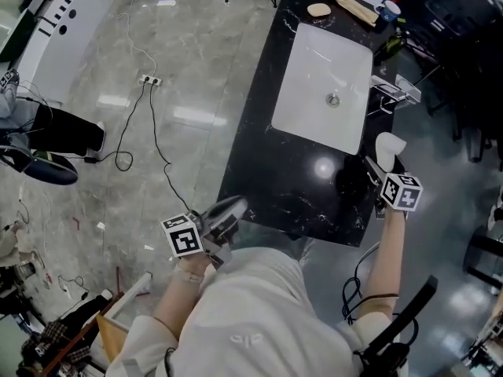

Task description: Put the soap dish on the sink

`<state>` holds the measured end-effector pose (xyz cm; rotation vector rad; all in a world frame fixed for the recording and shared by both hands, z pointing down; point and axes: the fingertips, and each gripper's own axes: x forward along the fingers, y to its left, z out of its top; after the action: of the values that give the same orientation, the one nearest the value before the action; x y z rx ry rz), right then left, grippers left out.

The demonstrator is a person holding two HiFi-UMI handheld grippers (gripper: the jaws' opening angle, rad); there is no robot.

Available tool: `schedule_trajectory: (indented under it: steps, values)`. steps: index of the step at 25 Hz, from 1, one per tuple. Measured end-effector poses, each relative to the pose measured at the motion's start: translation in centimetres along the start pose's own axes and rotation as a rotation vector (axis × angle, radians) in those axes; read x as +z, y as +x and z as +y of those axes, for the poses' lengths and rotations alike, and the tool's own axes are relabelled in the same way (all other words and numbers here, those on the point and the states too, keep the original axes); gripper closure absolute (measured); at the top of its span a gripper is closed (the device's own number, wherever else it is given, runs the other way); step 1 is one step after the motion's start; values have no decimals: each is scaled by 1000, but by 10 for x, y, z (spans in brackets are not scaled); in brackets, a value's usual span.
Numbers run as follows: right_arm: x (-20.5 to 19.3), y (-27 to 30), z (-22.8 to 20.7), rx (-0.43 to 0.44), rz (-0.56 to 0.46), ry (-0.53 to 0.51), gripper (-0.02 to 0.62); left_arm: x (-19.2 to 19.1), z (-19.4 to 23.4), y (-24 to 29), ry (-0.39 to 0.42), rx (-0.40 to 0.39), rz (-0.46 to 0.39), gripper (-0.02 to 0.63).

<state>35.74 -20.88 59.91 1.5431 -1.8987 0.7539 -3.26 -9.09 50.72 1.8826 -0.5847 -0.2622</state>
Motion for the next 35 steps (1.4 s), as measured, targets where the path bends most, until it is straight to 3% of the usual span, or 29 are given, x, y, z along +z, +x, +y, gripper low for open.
schedule_trajectory:
  steps: [11, 20, 31, 35]
  values:
    - [-26, 37, -25, -63, 212, -75, 178, -10, 19, -9, -36, 37, -23, 595]
    - [-21, 50, -33, -42, 310, -113, 178, -9, 32, -10, -59, 51, -36, 596]
    - [-28, 56, -38, -118, 449, -370, 176, -10, 41, -16, -74, 61, -49, 595]
    - [-27, 59, -39, -116, 461, -411, 176, -10, 44, -17, -76, 67, -57, 596]
